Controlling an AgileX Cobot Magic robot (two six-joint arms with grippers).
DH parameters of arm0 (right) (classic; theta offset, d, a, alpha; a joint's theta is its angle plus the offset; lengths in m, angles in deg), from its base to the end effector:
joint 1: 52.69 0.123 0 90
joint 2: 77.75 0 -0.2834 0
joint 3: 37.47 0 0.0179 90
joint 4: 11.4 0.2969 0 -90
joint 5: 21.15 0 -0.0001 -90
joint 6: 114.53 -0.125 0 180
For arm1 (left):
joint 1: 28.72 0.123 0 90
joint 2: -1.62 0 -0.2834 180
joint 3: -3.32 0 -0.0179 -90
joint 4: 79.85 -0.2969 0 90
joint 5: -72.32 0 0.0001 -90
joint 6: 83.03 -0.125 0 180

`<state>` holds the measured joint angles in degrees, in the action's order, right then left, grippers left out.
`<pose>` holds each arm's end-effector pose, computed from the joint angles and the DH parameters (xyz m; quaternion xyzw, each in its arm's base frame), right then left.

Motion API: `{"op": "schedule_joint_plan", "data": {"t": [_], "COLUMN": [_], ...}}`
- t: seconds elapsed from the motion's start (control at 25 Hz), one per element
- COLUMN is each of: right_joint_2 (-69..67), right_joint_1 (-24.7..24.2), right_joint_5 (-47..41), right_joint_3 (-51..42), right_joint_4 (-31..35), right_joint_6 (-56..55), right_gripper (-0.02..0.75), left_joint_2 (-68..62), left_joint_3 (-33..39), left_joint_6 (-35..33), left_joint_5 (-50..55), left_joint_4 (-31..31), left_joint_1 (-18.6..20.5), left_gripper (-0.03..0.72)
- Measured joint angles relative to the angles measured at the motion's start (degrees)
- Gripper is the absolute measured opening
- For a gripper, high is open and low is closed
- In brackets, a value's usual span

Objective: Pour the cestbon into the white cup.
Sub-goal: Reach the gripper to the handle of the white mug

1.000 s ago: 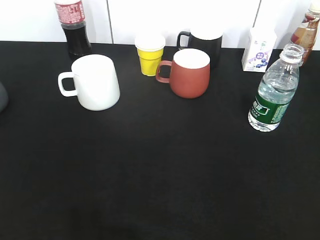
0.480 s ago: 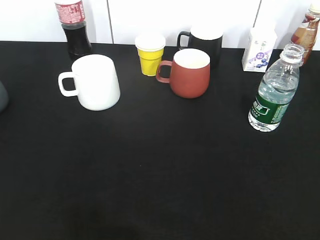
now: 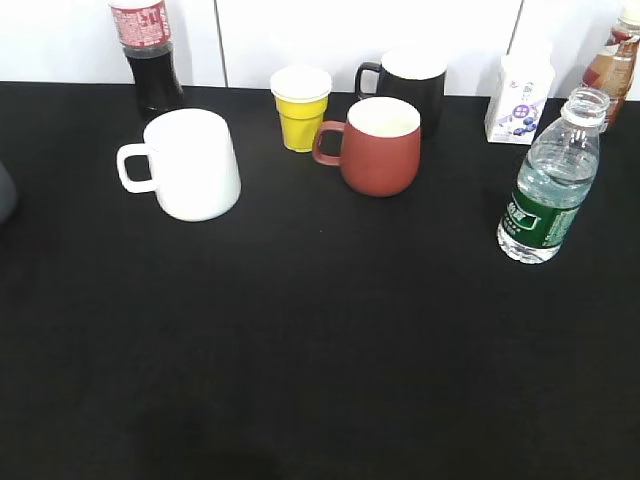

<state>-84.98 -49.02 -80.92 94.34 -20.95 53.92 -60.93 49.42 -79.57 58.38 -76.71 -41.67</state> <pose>0.0664 -0.0137 0.2899 0.0610 0.8391 -0.0117 0.5404 0.2742 -0.0614 0.2861 0.0369 0.7348 -0.1097 0.6684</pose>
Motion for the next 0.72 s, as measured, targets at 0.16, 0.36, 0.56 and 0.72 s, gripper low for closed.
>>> {"op": "schedule_joint_plan", "data": {"t": [0.16,0.36,0.56,0.72], "right_joint_2": [0.0,0.0,0.0,0.0], "right_joint_1": [0.0,0.0,0.0,0.0], "right_joint_5": [0.0,0.0,0.0,0.0], "right_joint_3": [0.0,0.0,0.0,0.0], "right_joint_4": [0.0,0.0,0.0,0.0], "right_joint_6": [0.0,0.0,0.0,0.0], "right_gripper": [0.586,0.586,0.586,0.586], "left_joint_2": [-14.0,-34.6,-48.0,-55.0], "left_joint_3": [8.7,9.1,5.1,0.3], "left_joint_6": [0.0,0.6,1.0,1.1], "left_joint_5": [-13.6,-33.3,-43.8,-45.5], "left_joint_4": [4.0,-1.0,-3.6,-2.4], "left_joint_1": [-3.1,-3.1,-3.1,-3.1], "left_gripper": [0.543,0.512,0.490,0.480]}}
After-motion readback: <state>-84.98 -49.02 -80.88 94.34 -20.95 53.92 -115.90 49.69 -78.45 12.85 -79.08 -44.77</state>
